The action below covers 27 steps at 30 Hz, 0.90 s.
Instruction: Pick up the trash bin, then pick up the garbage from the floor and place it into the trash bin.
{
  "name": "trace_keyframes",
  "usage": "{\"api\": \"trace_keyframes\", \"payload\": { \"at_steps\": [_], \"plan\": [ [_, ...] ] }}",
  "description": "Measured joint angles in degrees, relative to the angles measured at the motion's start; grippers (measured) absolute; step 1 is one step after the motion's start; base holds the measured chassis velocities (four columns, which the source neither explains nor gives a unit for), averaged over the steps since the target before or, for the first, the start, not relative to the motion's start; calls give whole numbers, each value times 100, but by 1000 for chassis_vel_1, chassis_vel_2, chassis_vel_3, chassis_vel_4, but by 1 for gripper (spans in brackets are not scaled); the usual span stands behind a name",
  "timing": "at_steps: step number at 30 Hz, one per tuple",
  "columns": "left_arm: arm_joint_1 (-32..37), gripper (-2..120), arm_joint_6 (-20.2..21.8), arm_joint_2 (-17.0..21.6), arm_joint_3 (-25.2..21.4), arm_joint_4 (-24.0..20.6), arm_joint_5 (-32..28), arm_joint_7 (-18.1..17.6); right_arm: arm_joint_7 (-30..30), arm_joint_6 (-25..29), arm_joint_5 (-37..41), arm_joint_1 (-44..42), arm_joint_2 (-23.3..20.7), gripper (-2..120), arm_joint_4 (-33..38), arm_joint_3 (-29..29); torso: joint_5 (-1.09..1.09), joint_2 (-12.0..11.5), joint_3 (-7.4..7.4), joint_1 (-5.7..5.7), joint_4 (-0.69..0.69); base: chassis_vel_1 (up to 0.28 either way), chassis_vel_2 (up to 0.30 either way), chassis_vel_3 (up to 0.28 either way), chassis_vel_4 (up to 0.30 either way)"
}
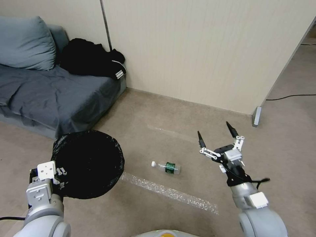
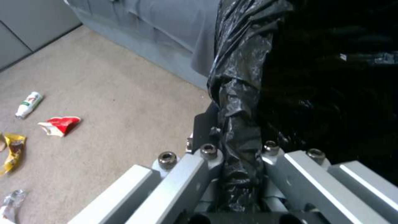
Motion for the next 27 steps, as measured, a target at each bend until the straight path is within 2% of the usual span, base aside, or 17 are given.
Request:
{"api": "trace_keyframes", "payload": {
  "at_steps": [8, 10, 11, 14, 22, 27],
  "plan": [
    [49, 1, 0, 37, 28, 30, 66, 31, -150, -211, 5, 761, -646, 100, -1064, -829, -1, 0, 0, 0, 0, 0, 0, 0, 0],
    [54, 1, 2, 65, 28, 48, 84, 44, -254, -261, -7, 1043, -920, 100, -1447, -1279, -1, 0, 0, 0, 0, 0, 0, 0, 0],
    [54, 1, 2, 65, 28, 48, 84, 44, -254, -261, -7, 1043, -920, 100, -1447, -1279, -1, 0, 0, 0, 0, 0, 0, 0, 0],
    [57, 1, 8, 65, 28, 59, 108, 56, -413, -200, -129, 1423, -1154, 100, -2096, -1829, -1, 0, 0, 0, -1, 0, 0, 0, 0],
    [128, 1, 9, 5, 47, 59, 200, 99, -769, -13, -171, 2078, -1187, 100, -2994, -2358, -1, 0, 0, 0, 0, 0, 0, 0, 0],
    [154, 1, 1, -37, 85, 59, 266, 105, -1218, 141, -226, 2502, -1018, 100, -3627, -2676, -1, 0, 0, 0, 0, 0, 0, 0, 0]
  ]
}}
